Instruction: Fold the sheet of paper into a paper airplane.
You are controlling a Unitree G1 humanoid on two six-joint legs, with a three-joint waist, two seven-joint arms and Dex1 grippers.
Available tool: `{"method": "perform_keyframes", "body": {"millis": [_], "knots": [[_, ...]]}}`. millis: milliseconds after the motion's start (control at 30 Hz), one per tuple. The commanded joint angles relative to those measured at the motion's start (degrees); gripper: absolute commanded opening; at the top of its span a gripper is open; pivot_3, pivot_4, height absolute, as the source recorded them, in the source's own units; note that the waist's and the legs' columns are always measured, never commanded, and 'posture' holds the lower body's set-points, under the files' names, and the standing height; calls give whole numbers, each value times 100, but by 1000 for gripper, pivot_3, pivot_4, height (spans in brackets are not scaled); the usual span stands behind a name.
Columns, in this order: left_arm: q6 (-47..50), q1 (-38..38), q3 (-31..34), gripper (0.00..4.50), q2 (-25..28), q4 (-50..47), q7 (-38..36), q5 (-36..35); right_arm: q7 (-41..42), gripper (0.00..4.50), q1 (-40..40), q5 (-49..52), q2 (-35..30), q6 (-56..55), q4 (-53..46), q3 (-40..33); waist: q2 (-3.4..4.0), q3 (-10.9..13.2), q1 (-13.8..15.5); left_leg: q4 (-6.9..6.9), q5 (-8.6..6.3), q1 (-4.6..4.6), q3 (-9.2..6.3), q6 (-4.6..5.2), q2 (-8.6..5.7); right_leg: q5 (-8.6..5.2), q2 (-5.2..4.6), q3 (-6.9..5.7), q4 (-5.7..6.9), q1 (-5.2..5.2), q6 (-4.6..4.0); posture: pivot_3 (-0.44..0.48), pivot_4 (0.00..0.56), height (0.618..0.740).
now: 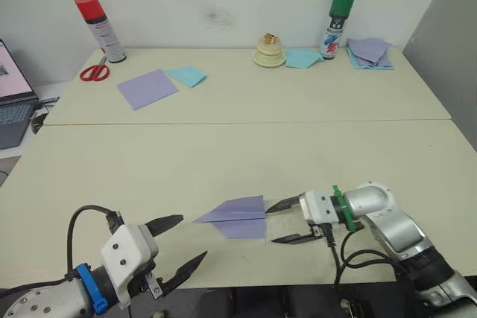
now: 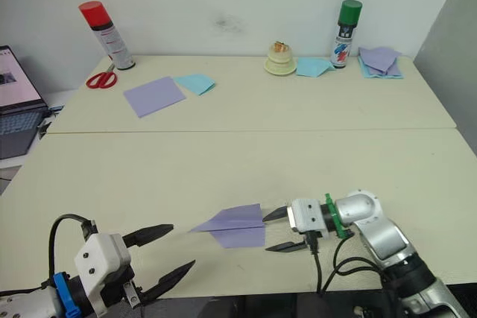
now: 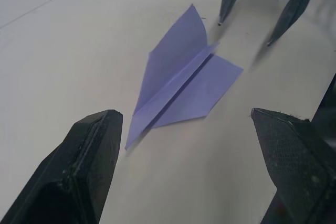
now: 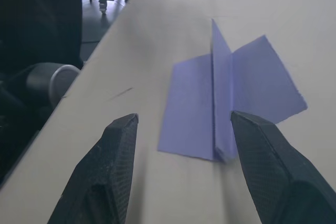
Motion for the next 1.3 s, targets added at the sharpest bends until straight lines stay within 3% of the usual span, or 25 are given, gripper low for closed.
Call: {"method": "perform_keyframes", "body": {"millis": [33,400,533,567,700,900,1133,1233,1300], "knots": [[43,106,153,4303,-22,-274,50,-127,-267,2910,-268,-173,323,-109,298,145,-2,2,1,1,0,-2,0,0,-2,3,0,0,0,-1,-6,0,150,740],[95,123,177,4303,-246,-445,404,-155,-655,2910,-770,-610,797,449,871,487,-3,3,-3,1,0,-2,0,0,-2,14,0,1,-1,-2,-25,0,150,740],[303,350,564,4303,-289,-429,320,-715,-565,1988,-861,-892,719,383,1036,732,-3,3,-4,1,0,-2,1,0,0,14,0,0,0,-3,-25,0,150,740],[455,457,704,4500,-248,-430,251,-1029,-573,1561,-889,-989,699,332,1089,785,-2,3,-5,1,0,-1,0,0,1,14,1,0,2,-3,-25,0,150,740],[674,709,1003,4500,-62,-539,62,-1652,-761,130,-948,-1094,745,375,1165,777,-4,2,-24,8,0,1,3,0,0,13,1,0,7,-2,-24,0,150,740],[882,384,1067,4500,202,-569,266,-2024,-940,23,-722,-895,566,733,836,430,-5,1,-14,39,-1,-1,-3,1,-3,15,2,-1,20,6,-23,0,150,740],[1654,-1372,955,4500,1394,-360,978,-3429,-2040,23,-293,2,381,2642,-231,-1274,-5,4,61,69,-1,-12,-13,1,-13,20,2,1,46,1,-18,0,150,740],[1995,-2588,260,4500,1871,-8,1163,-3986,-2604,23,-18,77,277,3406,-624,-1831,-2,5,33,64,-2,-4,-7,0,-10,14,2,1,60,-1,-24,0,150,740],[2096,-3643,-686,4500,1859,419,1078,-3553,-3360,23,254,-69,371,3995,-993,-2306,3,6,31,62,-2,-4,-5,0,-9,13,3,0,68,-5,-26,0,150,740]]}}
